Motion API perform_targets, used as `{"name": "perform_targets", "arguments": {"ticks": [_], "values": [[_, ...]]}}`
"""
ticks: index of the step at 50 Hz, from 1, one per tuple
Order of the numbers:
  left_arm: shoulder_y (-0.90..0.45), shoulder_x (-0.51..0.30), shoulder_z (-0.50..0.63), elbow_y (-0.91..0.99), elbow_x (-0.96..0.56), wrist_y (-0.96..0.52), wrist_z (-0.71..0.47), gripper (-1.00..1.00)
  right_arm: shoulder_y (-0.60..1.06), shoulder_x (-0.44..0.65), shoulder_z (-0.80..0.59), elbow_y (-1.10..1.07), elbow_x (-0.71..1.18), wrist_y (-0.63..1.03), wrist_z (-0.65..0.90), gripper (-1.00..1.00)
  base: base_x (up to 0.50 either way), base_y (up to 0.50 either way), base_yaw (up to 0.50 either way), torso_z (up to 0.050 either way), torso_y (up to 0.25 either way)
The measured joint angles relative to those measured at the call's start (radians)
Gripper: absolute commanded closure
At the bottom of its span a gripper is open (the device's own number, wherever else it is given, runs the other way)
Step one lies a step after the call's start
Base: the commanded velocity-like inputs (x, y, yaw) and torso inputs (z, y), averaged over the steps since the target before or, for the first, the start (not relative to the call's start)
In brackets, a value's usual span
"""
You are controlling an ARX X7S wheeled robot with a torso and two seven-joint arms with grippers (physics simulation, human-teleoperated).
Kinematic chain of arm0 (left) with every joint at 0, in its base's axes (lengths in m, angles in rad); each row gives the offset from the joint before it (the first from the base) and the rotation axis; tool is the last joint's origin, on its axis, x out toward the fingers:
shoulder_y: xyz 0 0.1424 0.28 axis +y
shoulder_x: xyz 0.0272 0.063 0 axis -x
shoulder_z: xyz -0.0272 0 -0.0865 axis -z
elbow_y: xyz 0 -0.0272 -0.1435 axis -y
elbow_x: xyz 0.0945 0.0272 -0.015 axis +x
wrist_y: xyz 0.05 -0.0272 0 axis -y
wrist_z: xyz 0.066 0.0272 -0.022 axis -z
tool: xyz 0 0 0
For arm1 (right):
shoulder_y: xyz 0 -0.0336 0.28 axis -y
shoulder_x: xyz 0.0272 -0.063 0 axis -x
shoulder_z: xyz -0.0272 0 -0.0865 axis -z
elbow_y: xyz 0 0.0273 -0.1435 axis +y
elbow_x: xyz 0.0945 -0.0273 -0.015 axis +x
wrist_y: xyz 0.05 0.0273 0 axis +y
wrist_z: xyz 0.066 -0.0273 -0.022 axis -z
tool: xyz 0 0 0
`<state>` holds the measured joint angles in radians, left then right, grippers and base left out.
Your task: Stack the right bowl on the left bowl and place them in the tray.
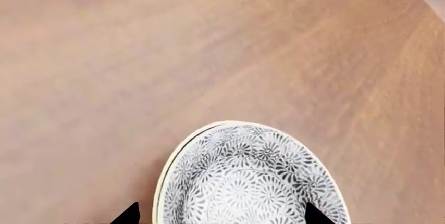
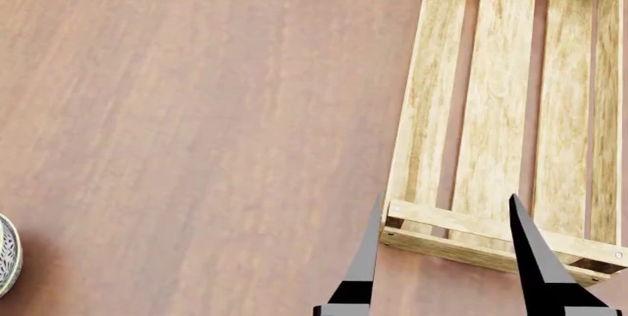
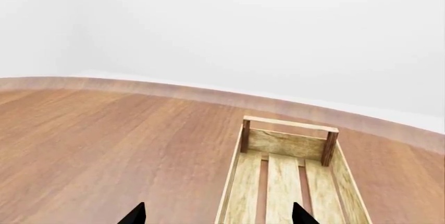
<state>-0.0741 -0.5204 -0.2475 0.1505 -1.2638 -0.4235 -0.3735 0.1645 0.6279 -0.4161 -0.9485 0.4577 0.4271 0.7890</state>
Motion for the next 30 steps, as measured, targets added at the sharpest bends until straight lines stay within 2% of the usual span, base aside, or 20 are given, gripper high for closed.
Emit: {"name": "perform_targets", "arguments": {"ticks": [30], "values": [[-0.048, 0.009, 0.024, -0.064, -0.001, -0.003, 0.014, -1.0, 0.006, 0.004, -0.011, 0.002, 0.001, 0.001, 0.009, -1.0, 0.0, 0.0, 0.0, 0.0, 0.0]]}}
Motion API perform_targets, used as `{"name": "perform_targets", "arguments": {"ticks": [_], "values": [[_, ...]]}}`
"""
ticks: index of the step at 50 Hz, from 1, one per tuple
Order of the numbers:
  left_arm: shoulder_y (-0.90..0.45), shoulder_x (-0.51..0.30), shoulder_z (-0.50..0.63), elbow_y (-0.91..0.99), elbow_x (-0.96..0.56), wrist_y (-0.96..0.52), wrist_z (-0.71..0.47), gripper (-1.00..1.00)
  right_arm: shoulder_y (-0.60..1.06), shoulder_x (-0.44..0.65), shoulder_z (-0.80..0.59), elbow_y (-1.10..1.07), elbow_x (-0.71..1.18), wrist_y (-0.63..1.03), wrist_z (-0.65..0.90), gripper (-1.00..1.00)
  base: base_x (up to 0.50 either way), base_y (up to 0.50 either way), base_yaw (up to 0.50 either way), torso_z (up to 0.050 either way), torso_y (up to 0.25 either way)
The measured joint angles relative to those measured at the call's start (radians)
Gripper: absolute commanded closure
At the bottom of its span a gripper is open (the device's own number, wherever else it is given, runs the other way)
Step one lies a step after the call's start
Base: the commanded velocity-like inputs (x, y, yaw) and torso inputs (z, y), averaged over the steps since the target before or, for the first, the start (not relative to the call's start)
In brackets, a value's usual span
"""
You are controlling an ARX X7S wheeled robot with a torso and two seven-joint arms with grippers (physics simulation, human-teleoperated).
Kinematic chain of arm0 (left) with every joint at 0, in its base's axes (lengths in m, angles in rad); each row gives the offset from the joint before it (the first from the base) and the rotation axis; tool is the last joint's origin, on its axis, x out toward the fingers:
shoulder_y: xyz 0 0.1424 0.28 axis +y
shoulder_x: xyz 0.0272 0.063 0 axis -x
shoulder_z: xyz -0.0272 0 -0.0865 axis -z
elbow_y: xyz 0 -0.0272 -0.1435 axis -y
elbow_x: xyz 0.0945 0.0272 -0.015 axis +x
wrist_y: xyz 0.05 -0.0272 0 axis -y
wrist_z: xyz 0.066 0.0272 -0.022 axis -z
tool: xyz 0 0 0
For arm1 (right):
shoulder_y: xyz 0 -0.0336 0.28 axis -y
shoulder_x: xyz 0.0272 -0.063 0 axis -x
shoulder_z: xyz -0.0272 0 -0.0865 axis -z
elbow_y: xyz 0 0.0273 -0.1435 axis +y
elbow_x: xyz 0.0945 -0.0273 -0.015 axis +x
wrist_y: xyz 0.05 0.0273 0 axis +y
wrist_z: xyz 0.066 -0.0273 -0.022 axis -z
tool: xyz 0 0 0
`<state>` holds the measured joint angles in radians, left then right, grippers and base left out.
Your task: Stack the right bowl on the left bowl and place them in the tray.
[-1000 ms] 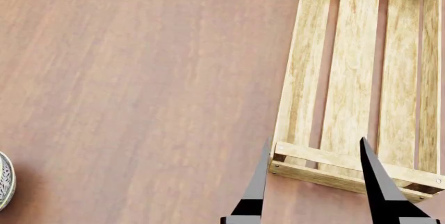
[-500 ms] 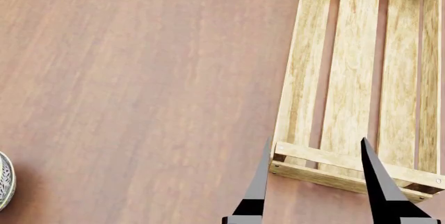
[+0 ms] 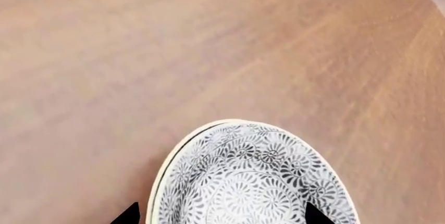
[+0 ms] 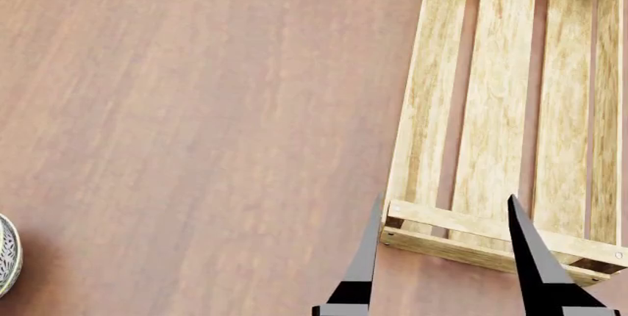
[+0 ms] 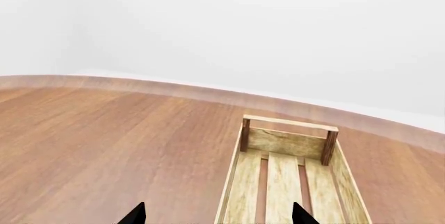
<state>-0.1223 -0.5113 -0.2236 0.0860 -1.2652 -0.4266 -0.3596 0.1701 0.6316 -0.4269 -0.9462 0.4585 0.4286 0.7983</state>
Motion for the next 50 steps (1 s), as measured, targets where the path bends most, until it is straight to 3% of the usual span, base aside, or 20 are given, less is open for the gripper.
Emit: {"name": "perform_targets", "arguments": {"ticks": [26, 27, 50], "values": [[-0.034, 0.007, 0.02, -0.059, 0.013, 0.008, 0.02, -1.0, 0.0, 0.001, -0.012, 0.014, -0.005, -0.008, 0.002, -1.0, 0.0, 0.0, 0.0, 0.0, 0.0], [-0.035, 0.007, 0.02, -0.061, 0.012, 0.009, 0.021, 1.0, 0.0, 0.001, -0.013, 0.014, -0.005, -0.008, 0.002, -1.0, 0.0, 0.0, 0.0, 0.0, 0.0], [-0.041, 0.001, 0.018, -0.064, 0.039, 0.004, 0.002, 1.0, 0.002, 0.004, -0.016, 0.018, -0.002, -0.012, 0.007, -1.0, 0.0, 0.0, 0.0, 0.0, 0.0]]}}
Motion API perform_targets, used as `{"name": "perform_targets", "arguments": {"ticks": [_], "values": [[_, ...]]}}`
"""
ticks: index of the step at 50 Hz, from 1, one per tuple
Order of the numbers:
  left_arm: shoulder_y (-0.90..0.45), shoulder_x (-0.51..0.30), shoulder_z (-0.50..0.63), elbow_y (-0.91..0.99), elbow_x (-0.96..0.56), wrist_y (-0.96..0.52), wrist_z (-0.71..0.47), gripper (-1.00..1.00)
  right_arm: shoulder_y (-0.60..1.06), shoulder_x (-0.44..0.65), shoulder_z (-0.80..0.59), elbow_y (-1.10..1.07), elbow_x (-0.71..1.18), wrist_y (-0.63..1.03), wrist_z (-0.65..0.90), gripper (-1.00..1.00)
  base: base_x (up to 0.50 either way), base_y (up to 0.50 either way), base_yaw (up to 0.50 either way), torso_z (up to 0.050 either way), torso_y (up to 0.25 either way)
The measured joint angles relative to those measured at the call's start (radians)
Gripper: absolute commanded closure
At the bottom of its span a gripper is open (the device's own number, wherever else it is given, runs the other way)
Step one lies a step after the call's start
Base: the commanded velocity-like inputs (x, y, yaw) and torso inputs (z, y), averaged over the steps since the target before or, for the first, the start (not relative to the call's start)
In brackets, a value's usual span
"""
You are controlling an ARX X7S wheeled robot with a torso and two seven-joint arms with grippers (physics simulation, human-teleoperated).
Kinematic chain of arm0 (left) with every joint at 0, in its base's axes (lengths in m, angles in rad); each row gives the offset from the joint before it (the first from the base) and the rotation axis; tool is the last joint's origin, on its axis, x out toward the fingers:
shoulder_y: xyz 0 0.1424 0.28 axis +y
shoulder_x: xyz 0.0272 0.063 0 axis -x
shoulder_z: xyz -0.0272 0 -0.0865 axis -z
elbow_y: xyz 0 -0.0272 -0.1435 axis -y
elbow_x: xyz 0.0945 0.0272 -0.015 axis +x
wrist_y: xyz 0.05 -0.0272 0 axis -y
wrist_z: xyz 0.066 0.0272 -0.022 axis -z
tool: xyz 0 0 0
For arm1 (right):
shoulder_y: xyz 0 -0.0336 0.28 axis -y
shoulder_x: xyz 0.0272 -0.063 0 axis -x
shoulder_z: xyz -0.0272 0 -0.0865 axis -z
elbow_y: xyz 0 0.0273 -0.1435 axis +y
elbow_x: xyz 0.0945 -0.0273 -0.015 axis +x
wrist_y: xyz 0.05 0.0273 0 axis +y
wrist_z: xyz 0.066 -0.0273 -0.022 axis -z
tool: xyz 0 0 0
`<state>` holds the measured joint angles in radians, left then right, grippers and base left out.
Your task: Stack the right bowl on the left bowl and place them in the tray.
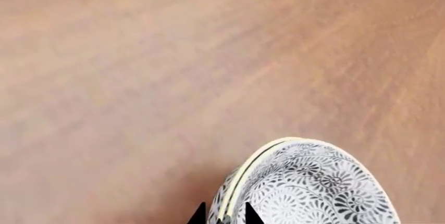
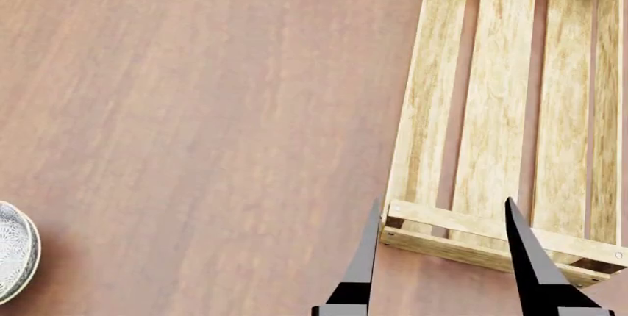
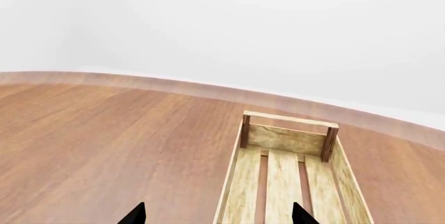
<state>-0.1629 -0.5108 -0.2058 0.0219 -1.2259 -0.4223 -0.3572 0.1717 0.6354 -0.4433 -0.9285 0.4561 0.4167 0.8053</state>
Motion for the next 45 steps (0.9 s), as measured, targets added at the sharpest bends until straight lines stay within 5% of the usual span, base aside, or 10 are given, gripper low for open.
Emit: {"name": "perform_targets", "arguments": {"ticks": [45], "values": [[-0.038, -0.021, 0.065, 0.142, -0.008, -0.046, -0.049, 1.0, 0.006, 0.008, -0.005, -0.007, 0.006, 0.001, 0.013, -1.0, 0.0, 0.0, 0.0, 0.0, 0.0]]}}
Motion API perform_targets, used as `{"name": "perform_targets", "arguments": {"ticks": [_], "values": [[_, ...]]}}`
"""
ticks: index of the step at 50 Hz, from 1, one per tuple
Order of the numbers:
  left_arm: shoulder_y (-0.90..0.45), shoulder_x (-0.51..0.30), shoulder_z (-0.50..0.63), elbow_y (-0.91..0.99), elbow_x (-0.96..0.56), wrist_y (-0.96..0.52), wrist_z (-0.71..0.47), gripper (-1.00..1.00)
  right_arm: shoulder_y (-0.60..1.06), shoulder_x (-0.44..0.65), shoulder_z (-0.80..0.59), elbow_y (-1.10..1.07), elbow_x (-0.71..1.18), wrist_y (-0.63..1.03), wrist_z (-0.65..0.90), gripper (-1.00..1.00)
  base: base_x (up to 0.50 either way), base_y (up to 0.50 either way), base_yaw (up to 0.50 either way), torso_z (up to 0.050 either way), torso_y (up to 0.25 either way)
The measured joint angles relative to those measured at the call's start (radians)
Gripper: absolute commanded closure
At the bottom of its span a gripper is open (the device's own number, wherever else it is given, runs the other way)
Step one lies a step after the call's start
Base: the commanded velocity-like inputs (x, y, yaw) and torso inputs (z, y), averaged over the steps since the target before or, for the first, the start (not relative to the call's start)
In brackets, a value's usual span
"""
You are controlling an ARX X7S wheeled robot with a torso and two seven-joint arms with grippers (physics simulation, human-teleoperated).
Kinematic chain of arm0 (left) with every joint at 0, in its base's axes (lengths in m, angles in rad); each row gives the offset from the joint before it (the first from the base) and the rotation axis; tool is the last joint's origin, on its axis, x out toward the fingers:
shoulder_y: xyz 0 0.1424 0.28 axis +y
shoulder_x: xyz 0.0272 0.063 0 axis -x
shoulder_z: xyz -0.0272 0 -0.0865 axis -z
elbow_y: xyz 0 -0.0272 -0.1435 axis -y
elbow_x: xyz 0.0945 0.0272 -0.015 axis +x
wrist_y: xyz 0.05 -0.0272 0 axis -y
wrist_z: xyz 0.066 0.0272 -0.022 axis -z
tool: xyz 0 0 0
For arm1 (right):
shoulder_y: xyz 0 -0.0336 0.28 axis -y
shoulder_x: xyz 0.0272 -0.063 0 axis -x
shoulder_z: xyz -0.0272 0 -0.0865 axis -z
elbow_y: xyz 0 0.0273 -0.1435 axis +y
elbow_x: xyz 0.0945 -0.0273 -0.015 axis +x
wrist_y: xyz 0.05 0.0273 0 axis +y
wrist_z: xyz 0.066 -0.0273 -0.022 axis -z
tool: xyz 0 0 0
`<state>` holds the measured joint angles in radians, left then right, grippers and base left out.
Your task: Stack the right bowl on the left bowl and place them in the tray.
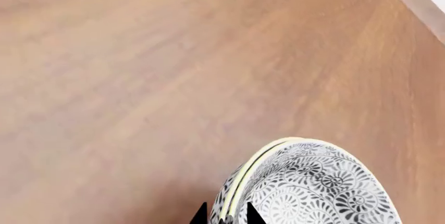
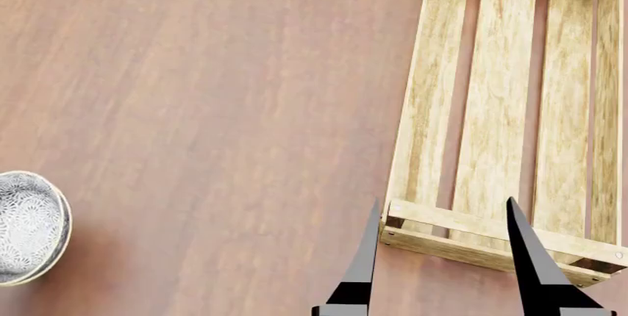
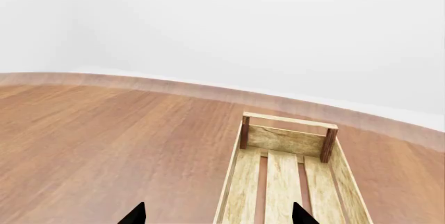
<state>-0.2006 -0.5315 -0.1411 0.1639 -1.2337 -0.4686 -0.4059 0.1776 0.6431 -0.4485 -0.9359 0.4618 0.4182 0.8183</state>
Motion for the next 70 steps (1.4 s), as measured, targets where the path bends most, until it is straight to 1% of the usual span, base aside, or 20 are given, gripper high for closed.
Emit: {"name": "perform_targets", "arguments": {"ticks": [19, 26, 38, 50, 61, 66, 70], "values": [[-0.074, -0.034, 0.097, 0.151, 0.073, -0.037, -0.007, 1.0, 0.002, 0.003, -0.003, 0.0, 0.002, -0.002, 0.004, -1.0, 0.0, 0.0, 0.0, 0.0, 0.001], [-0.08, -0.035, 0.129, 0.225, 0.106, -0.029, 0.003, 1.0, 0.004, 0.004, -0.007, 0.0, 0.001, -0.001, 0.005, -1.0, 0.0, 0.0, 0.0, 0.0, 0.0], [-0.053, -0.031, 0.161, 0.331, 0.176, 0.014, 0.039, 1.0, 0.008, 0.007, -0.012, -0.003, -0.002, 0.001, 0.007, -1.0, 0.0, 0.0, 0.0, 0.0, 0.001], [-0.018, -0.028, 0.188, 0.427, 0.264, 0.092, 0.119, 1.0, 0.013, 0.015, -0.01, -0.015, 0.001, 0.01, 0.014, -1.0, 0.0, 0.0, 0.0, 0.001, 0.001], [0.015, -0.016, 0.191, 0.484, 0.293, 0.176, 0.208, 1.0, 0.024, 0.026, -0.002, -0.029, 0.021, 0.021, 0.017, -1.0, 0.0, 0.0, 0.0, 0.0, 0.001], [0.026, -0.006, 0.195, 0.491, 0.3, 0.207, 0.245, 1.0, 0.044, 0.054, 0.026, -0.054, 0.079, 0.041, 0.022, -1.0, 0.0, 0.0, 0.0, 0.0, 0.002], [0.031, 0.003, 0.197, 0.486, 0.302, 0.227, 0.269, 1.0, 0.072, 0.11, 0.04, -0.073, 0.155, 0.026, 0.037, -1.0, 0.0, 0.0, 0.0, 0.0, 0.0]]}}
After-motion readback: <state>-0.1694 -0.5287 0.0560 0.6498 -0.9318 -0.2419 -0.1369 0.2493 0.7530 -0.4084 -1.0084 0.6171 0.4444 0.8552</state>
